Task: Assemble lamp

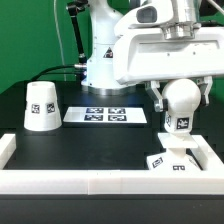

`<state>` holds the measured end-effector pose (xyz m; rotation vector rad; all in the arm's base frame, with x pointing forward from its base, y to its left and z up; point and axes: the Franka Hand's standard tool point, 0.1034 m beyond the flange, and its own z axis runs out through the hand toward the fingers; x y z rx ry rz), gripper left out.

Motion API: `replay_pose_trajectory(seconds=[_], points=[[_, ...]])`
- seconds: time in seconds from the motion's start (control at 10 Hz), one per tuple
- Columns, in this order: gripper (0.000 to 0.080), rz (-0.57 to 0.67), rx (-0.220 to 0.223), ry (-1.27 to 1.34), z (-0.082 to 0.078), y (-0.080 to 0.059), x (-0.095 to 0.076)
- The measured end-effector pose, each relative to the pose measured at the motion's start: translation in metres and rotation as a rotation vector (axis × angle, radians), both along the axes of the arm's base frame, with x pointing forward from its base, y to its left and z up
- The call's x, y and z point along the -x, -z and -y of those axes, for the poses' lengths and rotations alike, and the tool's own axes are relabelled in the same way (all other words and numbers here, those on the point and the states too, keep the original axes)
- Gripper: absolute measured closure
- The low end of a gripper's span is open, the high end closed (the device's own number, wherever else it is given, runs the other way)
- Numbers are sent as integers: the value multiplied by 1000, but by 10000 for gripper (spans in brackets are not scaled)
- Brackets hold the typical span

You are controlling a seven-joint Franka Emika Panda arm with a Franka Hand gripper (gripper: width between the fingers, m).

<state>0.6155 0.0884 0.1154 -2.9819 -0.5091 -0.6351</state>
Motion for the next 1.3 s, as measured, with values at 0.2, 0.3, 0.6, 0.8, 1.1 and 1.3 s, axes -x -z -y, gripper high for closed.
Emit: replay_pose_trajectory(seconds=[0.2, 0.3, 0.6, 0.8, 1.1, 1.3], points=[[223, 15, 2, 2, 0, 0, 1], [151, 15, 2, 2, 1, 0, 1], [102, 15, 2, 3, 1, 0, 1], [101, 14, 2, 2, 1, -1, 1], [101, 7, 0, -1, 2, -21, 0], [101, -23, -4, 0, 0, -22, 3]])
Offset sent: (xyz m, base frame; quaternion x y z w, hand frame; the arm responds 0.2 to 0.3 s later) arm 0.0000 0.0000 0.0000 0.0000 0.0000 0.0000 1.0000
